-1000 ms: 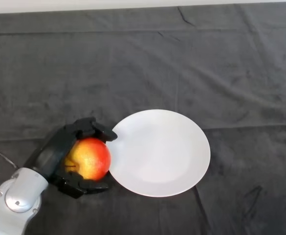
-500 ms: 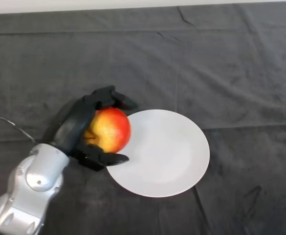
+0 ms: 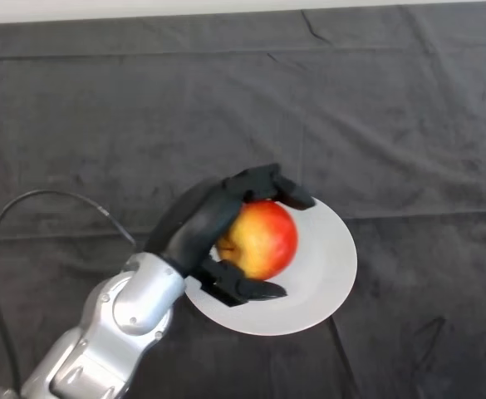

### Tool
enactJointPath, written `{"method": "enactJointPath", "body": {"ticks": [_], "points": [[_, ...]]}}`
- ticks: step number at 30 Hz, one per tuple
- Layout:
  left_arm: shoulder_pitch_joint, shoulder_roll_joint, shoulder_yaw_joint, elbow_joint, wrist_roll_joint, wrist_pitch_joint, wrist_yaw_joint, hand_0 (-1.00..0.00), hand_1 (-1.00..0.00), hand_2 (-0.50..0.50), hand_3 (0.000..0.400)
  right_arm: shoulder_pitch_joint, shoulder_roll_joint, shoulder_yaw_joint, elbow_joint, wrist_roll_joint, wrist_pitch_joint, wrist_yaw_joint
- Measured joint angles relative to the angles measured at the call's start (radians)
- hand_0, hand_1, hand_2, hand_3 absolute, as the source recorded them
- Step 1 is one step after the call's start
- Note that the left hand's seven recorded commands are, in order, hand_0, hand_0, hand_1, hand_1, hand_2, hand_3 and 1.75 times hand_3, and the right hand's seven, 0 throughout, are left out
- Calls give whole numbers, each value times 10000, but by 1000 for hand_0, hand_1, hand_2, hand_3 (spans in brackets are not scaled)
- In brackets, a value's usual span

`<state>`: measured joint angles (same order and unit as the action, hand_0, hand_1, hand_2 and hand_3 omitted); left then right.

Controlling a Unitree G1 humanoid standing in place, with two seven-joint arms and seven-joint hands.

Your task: Move the apple to the plate

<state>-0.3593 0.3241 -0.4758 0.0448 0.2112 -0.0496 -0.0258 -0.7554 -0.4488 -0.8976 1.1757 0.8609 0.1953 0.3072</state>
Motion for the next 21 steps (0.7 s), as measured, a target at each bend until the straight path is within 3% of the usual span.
{"method": "enactJointPath", "body": {"ticks": [8, 21], "points": [[-135, 30, -255, 1016, -40, -626, 36, -1000, -1000, 0, 400, 0, 0, 1, 0, 0, 0, 0], [-610, 85, -674, 2355, 827, -1144, 570, -1000, -1000, 0, 400, 0, 0, 1, 0, 0, 0, 0]]}}
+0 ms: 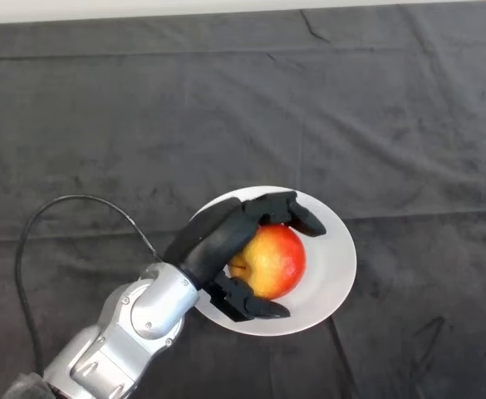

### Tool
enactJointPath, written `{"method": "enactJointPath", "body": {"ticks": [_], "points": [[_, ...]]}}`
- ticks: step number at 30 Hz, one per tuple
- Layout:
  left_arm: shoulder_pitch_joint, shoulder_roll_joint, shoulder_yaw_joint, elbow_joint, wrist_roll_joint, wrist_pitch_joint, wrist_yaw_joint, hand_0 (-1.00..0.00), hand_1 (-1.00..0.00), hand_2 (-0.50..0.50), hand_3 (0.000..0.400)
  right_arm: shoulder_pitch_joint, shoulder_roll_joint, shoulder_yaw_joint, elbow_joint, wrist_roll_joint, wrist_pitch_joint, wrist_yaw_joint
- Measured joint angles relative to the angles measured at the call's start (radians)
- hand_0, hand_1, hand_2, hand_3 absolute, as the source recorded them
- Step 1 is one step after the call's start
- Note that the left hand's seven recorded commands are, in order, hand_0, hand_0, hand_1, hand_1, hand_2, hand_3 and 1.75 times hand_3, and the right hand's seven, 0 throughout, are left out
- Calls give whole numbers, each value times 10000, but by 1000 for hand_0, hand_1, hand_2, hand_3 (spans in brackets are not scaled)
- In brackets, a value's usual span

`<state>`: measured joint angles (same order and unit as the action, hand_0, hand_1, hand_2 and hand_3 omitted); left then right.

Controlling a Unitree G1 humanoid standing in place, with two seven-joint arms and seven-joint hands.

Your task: Move the apple to the plate

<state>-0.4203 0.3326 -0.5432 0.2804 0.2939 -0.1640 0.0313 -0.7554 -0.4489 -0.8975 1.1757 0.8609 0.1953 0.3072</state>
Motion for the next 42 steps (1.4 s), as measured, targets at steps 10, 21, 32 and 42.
{"method": "enactJointPath", "body": {"ticks": [10, 21, 32, 42], "points": [[-92, 18, -2, 22, 184, 4, 136, 0, 0, 0, 0, 0, 0, -2, 0, 0, 0, 0], [-333, 24, 73, 22, 201, 4, 474, 0, 0, 0, 0, 0, 0, -3, 0, 0, 0, 0], [-334, 77, 585, 22, 120, -28, 678, 0, 0, 0, 0, 0, 0, -3, 0, 0, 0, 0], [-354, 743, 2076, 21, -400, -187, 699, 0, 0, 0, 0, 0, 0, -4, 0, 0, 0, 0]]}}
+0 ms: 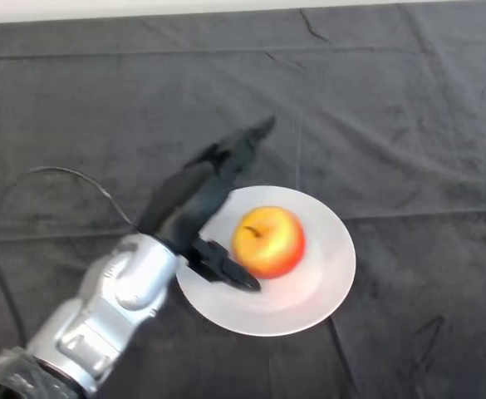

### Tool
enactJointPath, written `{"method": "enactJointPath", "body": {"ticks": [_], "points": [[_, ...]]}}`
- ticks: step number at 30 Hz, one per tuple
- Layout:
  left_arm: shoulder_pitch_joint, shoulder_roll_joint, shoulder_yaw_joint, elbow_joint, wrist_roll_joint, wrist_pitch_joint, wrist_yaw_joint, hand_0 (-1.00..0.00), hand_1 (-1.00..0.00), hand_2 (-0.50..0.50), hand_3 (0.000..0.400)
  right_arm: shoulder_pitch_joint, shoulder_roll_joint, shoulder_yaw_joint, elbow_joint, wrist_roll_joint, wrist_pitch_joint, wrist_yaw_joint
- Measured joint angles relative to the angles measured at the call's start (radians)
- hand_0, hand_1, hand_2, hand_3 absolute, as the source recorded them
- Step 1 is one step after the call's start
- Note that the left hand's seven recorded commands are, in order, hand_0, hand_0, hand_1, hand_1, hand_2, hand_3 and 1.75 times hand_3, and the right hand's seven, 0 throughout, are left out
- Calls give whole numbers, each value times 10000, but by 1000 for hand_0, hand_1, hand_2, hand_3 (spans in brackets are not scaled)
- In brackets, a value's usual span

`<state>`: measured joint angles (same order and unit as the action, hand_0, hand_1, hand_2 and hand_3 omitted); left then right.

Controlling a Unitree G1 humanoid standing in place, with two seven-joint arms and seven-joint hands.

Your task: Move the apple to the plate

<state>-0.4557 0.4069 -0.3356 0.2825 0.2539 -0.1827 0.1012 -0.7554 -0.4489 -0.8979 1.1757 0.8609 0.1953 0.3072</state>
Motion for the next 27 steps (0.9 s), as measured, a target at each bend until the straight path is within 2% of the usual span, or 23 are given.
{"method": "enactJointPath", "body": {"ticks": [7, 18, 27], "points": [[-4, 209, 821, -1, -343, 0, 4, 0, 0, 0, 0, 0, 0, 0, 0, 0, 0, 0], [-218, 1113, 2419, 36, -757, -1, 24, 0, 0, 0, 0, 0, 0, -1, 0, 0, 0, 0], [-561, 1878, 3671, 629, -982, -140, 169, 0, 0, 0, 0, 0, 0, 1, 0, 0, 1, 1]]}}
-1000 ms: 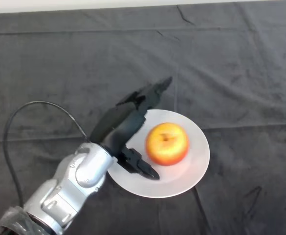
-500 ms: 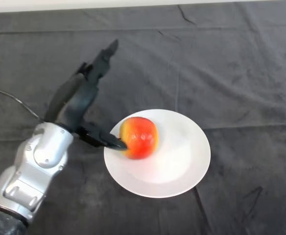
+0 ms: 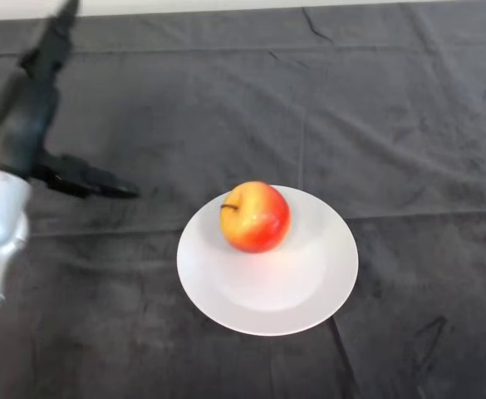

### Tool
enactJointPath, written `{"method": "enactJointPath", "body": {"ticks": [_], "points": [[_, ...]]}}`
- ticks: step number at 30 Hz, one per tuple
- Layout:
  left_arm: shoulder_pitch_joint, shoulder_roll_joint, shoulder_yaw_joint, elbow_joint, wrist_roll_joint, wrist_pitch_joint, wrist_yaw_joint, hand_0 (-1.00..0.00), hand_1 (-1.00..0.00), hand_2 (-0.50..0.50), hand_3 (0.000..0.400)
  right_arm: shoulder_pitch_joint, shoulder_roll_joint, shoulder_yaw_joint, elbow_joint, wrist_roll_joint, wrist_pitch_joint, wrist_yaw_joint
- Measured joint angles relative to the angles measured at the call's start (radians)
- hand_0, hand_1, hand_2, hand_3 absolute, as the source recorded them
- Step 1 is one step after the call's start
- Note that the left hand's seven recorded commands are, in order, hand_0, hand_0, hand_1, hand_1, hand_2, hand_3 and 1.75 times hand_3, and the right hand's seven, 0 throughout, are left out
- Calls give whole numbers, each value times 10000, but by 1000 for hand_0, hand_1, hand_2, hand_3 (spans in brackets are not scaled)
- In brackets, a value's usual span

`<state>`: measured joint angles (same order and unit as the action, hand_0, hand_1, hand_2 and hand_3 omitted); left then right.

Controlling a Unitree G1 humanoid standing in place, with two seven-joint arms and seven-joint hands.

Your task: Move the apple to the plate

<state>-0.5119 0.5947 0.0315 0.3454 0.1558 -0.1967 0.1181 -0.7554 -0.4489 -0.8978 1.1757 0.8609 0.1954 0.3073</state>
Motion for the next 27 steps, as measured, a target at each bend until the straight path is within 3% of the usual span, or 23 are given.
{"method": "enactJointPath", "body": {"ticks": [7, 27], "points": [[-143, 474, 881, 217, -177, -39, 108, 0, 0, 0, 0, 0, 0, 4, 0, 0, 1, 1], [-166, 2437, 3569, 2528, -617, -951, 809, 0, 0, 0, 0, 0, 0, -4, 0, 1, -1, 2]]}}
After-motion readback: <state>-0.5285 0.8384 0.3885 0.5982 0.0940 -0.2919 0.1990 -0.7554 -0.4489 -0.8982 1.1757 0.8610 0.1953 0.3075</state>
